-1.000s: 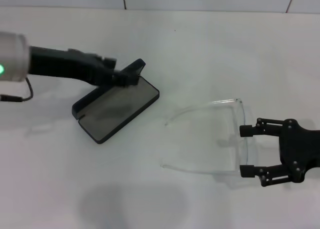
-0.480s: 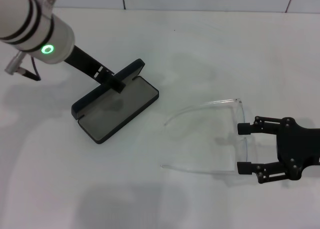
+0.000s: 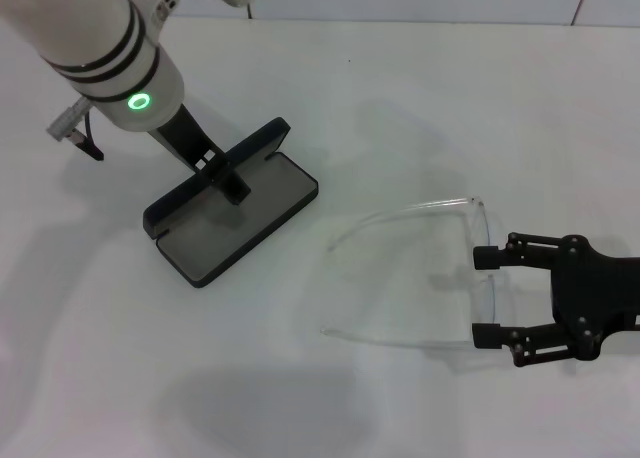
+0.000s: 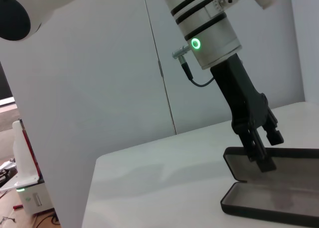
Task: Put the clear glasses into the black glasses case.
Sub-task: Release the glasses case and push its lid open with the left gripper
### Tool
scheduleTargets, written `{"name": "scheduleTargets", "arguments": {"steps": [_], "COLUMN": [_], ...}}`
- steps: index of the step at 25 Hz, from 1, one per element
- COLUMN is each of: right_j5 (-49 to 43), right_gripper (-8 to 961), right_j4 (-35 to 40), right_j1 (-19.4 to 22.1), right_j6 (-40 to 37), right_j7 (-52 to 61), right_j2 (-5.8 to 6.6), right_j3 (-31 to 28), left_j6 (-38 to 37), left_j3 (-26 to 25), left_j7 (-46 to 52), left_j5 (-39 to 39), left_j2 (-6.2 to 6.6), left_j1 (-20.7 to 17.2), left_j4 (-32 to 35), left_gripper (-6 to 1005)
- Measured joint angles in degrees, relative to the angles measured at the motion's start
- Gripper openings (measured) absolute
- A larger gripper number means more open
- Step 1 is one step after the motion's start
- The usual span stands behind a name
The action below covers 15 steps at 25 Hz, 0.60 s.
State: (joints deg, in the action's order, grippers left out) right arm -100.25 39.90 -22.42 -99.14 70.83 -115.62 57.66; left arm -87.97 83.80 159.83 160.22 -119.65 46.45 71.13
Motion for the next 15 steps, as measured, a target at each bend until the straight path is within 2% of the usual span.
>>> {"name": "scheduleTargets", "arguments": {"steps": [4, 15], "right_j5": [0.2, 0.6], "right_gripper": [873, 872], "right_j4": [-0.8, -1.8], "right_j1": [-0.1, -0.4], "right_j6": [0.1, 0.5], "right_j7": [0.0, -0.1], "right_j2": [-0.03, -0.04], "right_j3": [0.0, 0.2], "left_j6": [0.3, 3.9], "left_j3": [0.8, 2.3], "left_j7": [0.3, 0.9], "left_j5": [0.9, 1.0], "left_j2": [0.0, -0.15], "left_j1": [1.3, 1.6], "left_j4": [-1.9, -4.2], "left_gripper": [887, 887]}}
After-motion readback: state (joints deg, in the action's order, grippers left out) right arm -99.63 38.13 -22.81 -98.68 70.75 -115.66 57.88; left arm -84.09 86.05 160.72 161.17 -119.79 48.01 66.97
